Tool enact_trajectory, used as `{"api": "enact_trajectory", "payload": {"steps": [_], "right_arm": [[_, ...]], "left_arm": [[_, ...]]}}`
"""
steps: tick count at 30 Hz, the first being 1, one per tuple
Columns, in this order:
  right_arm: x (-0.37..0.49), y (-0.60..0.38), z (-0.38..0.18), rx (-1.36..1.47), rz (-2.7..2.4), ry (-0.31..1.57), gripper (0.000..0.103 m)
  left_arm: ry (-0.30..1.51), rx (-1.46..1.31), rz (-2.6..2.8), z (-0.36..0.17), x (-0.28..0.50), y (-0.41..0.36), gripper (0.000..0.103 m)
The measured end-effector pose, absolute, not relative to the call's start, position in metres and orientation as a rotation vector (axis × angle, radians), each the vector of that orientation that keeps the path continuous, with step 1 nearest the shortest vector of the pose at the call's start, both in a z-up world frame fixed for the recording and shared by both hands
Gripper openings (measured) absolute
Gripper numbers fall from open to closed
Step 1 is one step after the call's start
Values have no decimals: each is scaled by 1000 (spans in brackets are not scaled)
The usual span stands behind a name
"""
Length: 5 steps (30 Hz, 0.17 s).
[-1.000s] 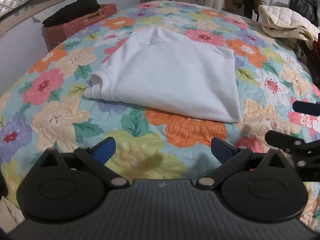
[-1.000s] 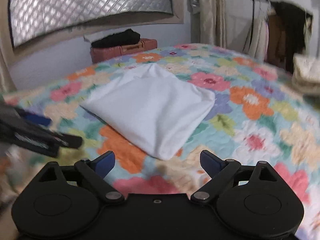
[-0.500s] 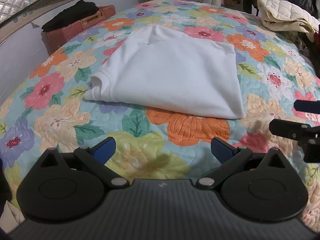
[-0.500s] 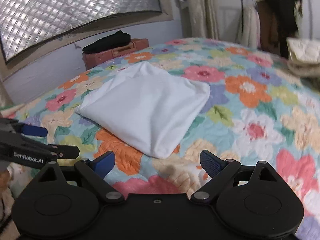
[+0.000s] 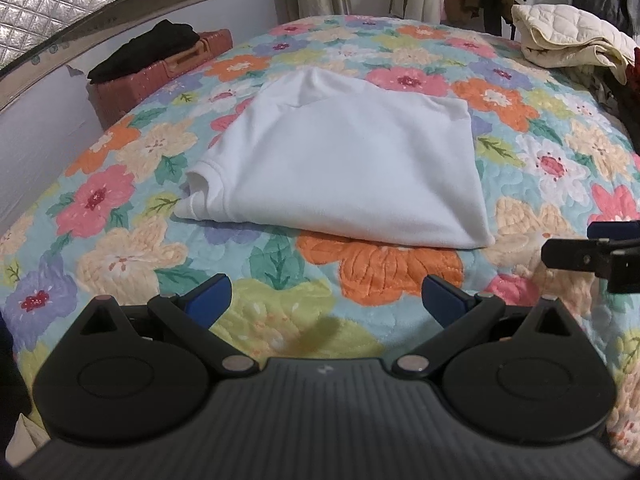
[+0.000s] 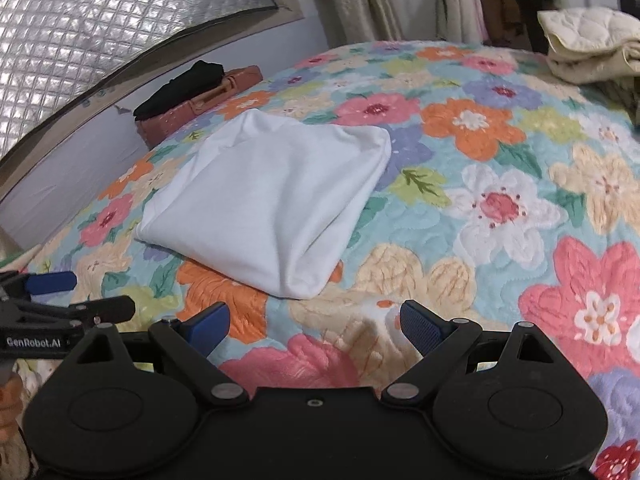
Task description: Fold clothes
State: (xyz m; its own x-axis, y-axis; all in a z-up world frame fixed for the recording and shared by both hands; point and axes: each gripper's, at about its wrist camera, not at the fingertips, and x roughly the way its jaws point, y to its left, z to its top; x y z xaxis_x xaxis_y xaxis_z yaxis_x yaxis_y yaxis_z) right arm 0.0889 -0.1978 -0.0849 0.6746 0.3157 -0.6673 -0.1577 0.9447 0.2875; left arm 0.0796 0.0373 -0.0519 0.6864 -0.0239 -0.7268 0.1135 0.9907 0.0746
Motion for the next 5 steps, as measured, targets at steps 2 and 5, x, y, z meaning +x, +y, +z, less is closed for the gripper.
{"api": "enact_trajectory", "payload": {"steps": [2, 5], "right_arm": [[90, -198, -85, 207, 274, 784, 94], [92, -198, -78, 147, 283, 756, 94]], "left_arm": [[821, 116, -74, -53, 80, 37, 103], [835, 106, -71, -53, 81, 37, 103]]}}
